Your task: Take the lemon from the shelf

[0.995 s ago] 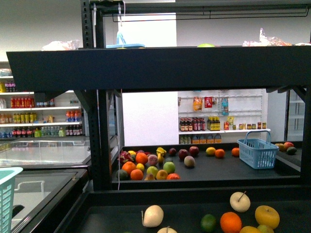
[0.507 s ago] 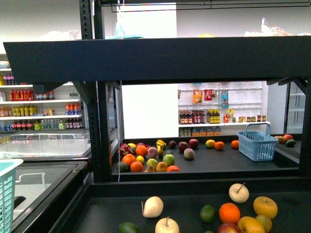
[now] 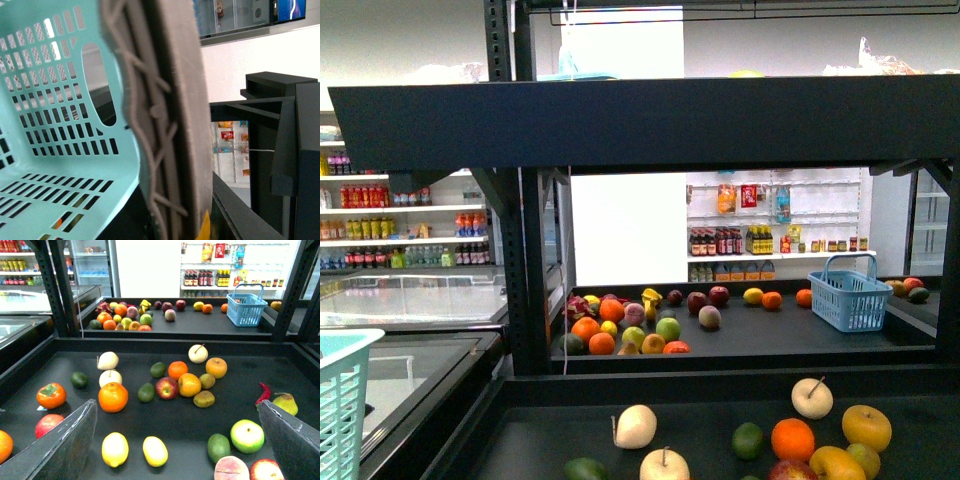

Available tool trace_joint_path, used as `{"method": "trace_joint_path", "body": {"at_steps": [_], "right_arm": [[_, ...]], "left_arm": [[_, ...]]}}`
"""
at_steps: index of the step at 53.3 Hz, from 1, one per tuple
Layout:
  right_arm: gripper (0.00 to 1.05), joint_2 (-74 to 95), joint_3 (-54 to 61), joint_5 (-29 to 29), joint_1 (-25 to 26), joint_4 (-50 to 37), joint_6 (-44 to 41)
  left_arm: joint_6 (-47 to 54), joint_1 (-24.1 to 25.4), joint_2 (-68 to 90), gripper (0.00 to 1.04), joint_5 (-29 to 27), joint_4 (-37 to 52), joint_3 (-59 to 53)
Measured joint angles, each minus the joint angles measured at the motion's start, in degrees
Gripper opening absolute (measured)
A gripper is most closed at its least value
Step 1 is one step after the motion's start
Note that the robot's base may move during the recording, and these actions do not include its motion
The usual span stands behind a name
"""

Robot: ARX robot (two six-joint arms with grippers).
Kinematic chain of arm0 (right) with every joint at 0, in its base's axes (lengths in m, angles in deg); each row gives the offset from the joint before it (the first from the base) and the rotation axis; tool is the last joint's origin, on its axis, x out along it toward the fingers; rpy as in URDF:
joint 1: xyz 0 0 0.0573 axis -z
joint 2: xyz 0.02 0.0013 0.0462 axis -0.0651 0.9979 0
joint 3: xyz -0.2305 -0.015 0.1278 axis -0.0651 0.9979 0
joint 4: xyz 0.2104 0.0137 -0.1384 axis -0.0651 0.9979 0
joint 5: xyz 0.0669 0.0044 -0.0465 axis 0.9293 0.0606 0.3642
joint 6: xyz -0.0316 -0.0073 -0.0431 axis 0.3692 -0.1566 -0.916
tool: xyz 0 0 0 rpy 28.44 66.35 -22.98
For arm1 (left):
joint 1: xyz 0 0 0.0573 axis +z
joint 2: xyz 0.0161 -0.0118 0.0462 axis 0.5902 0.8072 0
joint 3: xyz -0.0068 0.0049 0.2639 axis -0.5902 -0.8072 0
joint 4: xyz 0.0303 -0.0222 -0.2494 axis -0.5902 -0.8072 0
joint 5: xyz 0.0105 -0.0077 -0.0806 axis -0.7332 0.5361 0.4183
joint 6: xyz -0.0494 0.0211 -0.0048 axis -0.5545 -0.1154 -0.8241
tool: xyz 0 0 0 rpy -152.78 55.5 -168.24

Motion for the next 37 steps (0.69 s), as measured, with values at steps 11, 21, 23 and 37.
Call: {"method": "trace_joint_path", "body": {"at_steps": [11, 21, 23, 37], "right_arm": [[0.97, 0.00, -0.02, -0.02, 0.00, 0.00, 0.00], [0.97, 0.00, 0.00, 0.00, 0.00, 0.00, 0.00], [0.97, 0.00, -0.02, 0.00, 0.00, 0.00, 0.00], [0.97, 0.00, -0.02, 0.00, 0.00, 0.00, 0.00]], "left_arm": [[1.99, -0.48, -1.90, 0.14, 1.29, -1.11, -0.20], [7.63, -4.31, -7.41, 0.11, 4.92, -2.54, -2.43], [8.55, -5.46, -8.41, 0.11, 5.55, -2.60, -2.86], [14.51, -17.42, -12.24, 0.09, 9.20, -3.78, -3.39]]}}
